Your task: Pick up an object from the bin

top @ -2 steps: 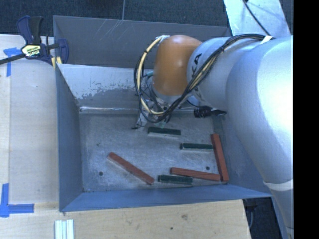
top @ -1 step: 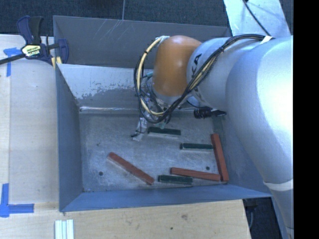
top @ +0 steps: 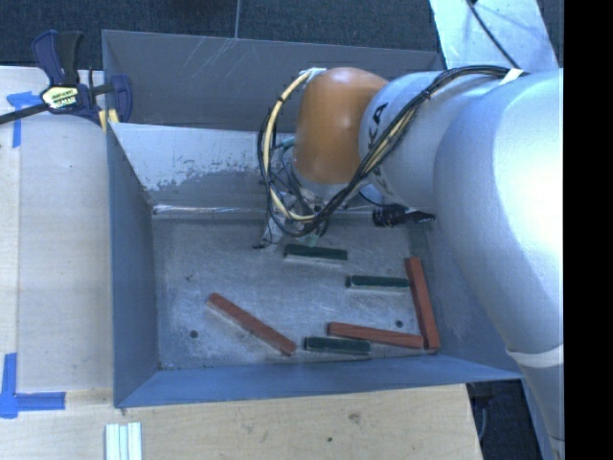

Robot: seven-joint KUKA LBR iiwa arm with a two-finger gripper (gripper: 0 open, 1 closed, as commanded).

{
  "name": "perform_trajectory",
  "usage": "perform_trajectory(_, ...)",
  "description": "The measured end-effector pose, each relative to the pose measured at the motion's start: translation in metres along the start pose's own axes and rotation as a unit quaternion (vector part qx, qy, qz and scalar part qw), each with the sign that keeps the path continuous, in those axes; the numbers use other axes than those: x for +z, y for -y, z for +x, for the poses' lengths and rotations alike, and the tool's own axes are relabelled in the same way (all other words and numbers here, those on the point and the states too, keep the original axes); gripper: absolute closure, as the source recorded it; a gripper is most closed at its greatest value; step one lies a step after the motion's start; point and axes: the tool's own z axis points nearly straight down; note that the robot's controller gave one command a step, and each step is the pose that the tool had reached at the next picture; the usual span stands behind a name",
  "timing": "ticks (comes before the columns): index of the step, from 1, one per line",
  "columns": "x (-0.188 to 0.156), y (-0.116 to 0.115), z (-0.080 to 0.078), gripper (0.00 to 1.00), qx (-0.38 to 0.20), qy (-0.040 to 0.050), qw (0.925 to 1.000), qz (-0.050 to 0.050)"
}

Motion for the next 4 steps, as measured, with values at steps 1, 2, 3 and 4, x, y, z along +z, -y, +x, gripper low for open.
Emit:
perform_trajectory(1,-0.047,-0.03,0.018,1.0,-0.273,0.0036,0.962,-0.001)
perform_trajectory(2,-0.046,-0.028,0.018,0.0,-0.271,0.0023,0.9625,-0.001)
perform_trajectory(3,-0.029,-0.007,0.005,0.0,-0.338,0.0002,0.9412,0.0)
perform_trajectory(4,0.006,0.07,0.001,0.0,-0.468,-0.0002,0.8837,0.001)
